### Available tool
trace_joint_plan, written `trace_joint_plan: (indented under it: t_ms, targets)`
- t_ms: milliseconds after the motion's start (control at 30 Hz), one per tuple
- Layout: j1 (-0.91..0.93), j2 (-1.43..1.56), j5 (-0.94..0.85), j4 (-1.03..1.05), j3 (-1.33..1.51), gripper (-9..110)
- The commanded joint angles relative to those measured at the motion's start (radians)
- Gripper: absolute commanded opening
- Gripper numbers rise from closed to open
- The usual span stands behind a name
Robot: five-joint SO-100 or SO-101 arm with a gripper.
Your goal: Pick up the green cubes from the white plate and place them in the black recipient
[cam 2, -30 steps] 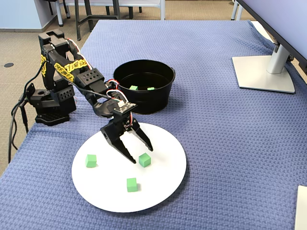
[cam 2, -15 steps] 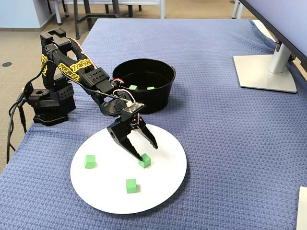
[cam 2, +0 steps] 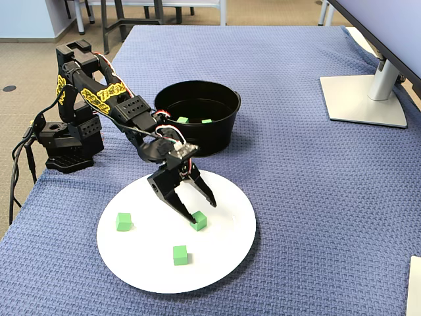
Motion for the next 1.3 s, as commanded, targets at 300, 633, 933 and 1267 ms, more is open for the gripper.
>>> trace_joint_plan:
  t_ms: [300, 633, 933, 1267]
  targets:
    - [0.002, -0.009, -0.009, -0.029, -0.040, 17]
    - [0.005, -0.029, -0.028, -0.055, -0.020, 15]
    - [0.006, -0.048, -0.035, -0.092, 0.005, 11]
    - [0.005, -0.054, -0.034, -0.097, 0.012, 0]
